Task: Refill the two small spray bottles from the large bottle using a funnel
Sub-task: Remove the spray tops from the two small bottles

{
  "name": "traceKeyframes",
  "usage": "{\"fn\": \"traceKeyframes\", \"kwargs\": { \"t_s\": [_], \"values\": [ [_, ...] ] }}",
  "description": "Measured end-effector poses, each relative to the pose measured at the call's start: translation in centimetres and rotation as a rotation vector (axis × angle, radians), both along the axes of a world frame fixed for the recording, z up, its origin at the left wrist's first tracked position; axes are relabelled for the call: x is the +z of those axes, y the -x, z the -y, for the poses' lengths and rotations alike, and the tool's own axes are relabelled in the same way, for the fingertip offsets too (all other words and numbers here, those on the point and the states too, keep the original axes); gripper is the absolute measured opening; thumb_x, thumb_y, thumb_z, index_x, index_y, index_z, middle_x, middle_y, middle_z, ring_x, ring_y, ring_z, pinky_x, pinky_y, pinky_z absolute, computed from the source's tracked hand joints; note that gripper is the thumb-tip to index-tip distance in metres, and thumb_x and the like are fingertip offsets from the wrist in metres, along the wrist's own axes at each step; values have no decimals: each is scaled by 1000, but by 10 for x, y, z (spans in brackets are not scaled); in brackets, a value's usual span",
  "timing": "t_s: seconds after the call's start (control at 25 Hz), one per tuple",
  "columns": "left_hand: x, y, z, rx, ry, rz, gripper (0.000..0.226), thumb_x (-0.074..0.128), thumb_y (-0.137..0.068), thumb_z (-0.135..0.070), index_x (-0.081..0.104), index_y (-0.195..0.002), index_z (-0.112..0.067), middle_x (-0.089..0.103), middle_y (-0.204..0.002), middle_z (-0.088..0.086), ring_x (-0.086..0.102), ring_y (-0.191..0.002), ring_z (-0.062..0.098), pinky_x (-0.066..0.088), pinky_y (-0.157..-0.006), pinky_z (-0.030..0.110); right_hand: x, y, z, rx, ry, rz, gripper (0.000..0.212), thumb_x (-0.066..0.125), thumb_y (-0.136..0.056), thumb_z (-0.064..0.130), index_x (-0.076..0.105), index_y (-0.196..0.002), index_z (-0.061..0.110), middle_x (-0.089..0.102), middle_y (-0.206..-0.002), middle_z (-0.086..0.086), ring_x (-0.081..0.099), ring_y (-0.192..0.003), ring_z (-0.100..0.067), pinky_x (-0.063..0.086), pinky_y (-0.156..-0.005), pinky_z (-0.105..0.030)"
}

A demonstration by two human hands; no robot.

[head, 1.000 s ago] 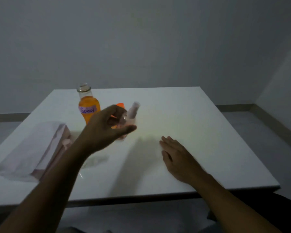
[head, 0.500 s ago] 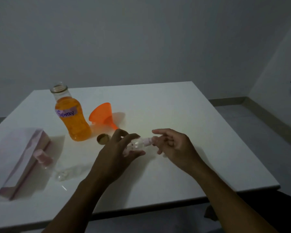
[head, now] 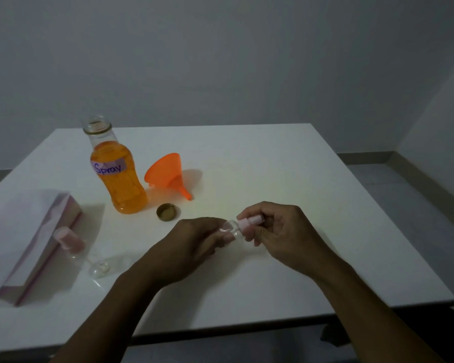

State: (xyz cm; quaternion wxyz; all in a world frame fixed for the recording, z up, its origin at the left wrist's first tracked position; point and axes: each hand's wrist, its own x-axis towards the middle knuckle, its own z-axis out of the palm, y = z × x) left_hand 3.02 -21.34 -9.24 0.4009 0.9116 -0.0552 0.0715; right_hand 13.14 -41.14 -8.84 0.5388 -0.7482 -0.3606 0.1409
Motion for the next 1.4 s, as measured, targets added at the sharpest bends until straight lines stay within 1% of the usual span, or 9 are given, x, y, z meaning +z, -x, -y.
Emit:
{"fn": "traceKeyframes", "kwargs": {
  "t_s": [0.16, 0.28, 0.48, 0.56, 0.68, 0.88, 1.0, 1.16, 1.4],
  "values": [
    [2, 6, -3, 56, -58, 6, 44, 57, -83, -55, 56, -122, -35, 58, -101, -19, 56, -89, 3, 49, -67, 18, 11, 0, 10, 51, -33, -218, 55, 78, -84, 17, 56, -133, 28, 71, -114, 1, 73, -95, -19, 61, -78, -31],
    [1, 9, -1, 51, -94, 33, 47, 63, -83, -48, 52, -127, -34, 55, -111, -18, 53, -96, -4, 47, -72, 9, 15, 3, 8, -128, 102, -91, 36, 63, -87, 57, 72, -103, 26, 76, -87, -1, 72, -67, -19, 58, -58, -36],
    [2, 8, -3, 117, -112, 84, 44, 65, -81, -46, 56, -121, -30, 57, -108, -19, 49, -97, -9, 40, -72, 2, 12, 4, 7, -26, 6, -171, 28, 78, -84, 20, 70, -111, 26, 76, -99, 0, 75, -79, -18, 61, -65, -37],
    [3, 8, -3, 128, -106, 89, 44, 65, -81, -46, 57, -121, -31, 58, -108, -20, 49, -98, -10, 40, -74, 2, 14, 5, 6, -26, 40, -210, 55, 82, -78, 36, 59, -128, 32, 68, -118, 10, 75, -89, -20, 63, -69, -40],
    [4, 7, -1, 91, -105, 105, 47, 60, -79, -54, 56, -121, -32, 58, -109, -20, 53, -96, -8, 43, -72, 3, 11, 4, 0, -146, 159, -174, 48, 63, -81, 62, 69, -111, 25, 76, -94, 2, 75, -65, -24, 62, -60, -50],
    [4, 6, 0, 106, -131, 61, 47, 63, -79, -50, 56, -123, -32, 60, -111, -18, 56, -91, -4, 44, -65, 8, 10, 1, 6, -35, 60, -121, 30, 77, -85, 21, 70, -114, 26, 75, -104, 7, 74, -86, -15, 62, -71, -35],
    [5, 6, 2, 114, -144, 72, 48, 60, -78, -53, 56, -122, -34, 57, -108, -23, 55, -90, -8, 44, -63, 7, 14, 4, 4, -84, 119, -141, 55, 77, -80, 45, 56, -130, 36, 65, -119, 16, 73, -90, -12, 58, -64, -23],
    [4, 6, 4, 87, -151, 71, 51, 57, -77, -56, 56, -123, -34, 58, -109, -21, 57, -90, -6, 47, -66, 10, 13, 3, 3, -155, 197, -105, 30, 63, -91, 49, 74, -98, 21, 75, -78, 8, 67, -59, -9, 54, -53, -28],
    [3, 7, 4, 60, -75, 66, 51, 60, -79, -58, 59, -121, -29, 66, -105, -17, 63, -84, 0, 56, -67, 20, 18, -6, 28, -101, 212, 224, 31, 76, -85, 12, 71, -110, 30, 68, -106, 19, 62, -98, 0, 54, -83, -18]
  ]
}}
